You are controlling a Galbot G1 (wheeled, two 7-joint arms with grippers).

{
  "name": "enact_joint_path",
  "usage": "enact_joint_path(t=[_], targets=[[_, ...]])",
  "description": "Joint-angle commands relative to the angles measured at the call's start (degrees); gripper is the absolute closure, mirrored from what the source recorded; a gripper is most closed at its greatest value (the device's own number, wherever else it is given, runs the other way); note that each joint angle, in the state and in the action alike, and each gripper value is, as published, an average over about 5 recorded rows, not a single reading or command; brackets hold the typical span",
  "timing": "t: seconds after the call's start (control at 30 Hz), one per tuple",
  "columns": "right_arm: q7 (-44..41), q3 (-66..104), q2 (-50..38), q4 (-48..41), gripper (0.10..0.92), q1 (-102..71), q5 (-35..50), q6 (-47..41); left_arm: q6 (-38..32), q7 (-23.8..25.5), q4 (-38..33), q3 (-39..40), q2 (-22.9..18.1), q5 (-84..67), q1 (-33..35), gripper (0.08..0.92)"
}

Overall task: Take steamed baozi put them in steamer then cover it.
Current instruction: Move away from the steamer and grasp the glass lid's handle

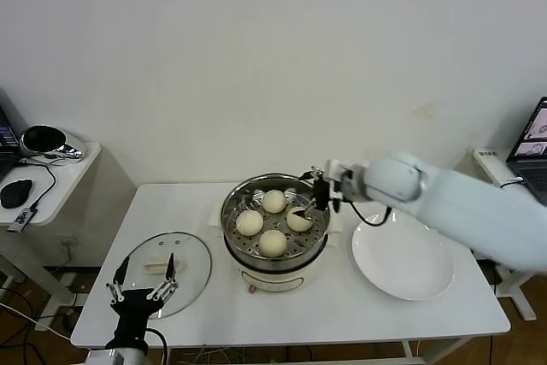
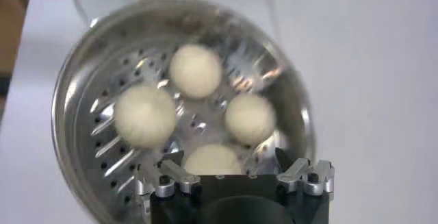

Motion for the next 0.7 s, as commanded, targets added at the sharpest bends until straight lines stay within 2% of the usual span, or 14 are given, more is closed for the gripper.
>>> enact_joint_path(t=[0.03, 0.2, 0.37, 0.6, 0.7], targets=[[16.06, 46.6, -2.14, 6.53, 0.203, -51.73, -9.55, 26.83, -0.03, -0.88, 1.39, -0.13, -0.35, 3.28, -0.06, 0.177], [14.25, 65.81, 9.22, 6.92, 0.203, -68.72, -17.94, 35.17, -0.18, -3.34, 4.97, -0.65, -0.59, 15.17, -0.29, 0.177], [11.79, 79.39, 20.95, 8.4, 0.203, -80.3, -20.13, 39.87, -0.38, -3.93, 8.81, -2.81, 0.34, 32.32, 0.26, 0.177], [12.38, 90.45, 31.58, 10.5, 0.203, -89.49, -18.11, 37.99, -1.15, -0.5, 14.82, -8.12, 6.82, 59.71, 0.01, 0.177], [14.7, 93.3, 34.15, 11.41, 0.203, -90.69, -18.01, 35.67, -1.98, 0.01, 16.89, -9.2, 8.2, 69.55, 0.57, 0.177]])
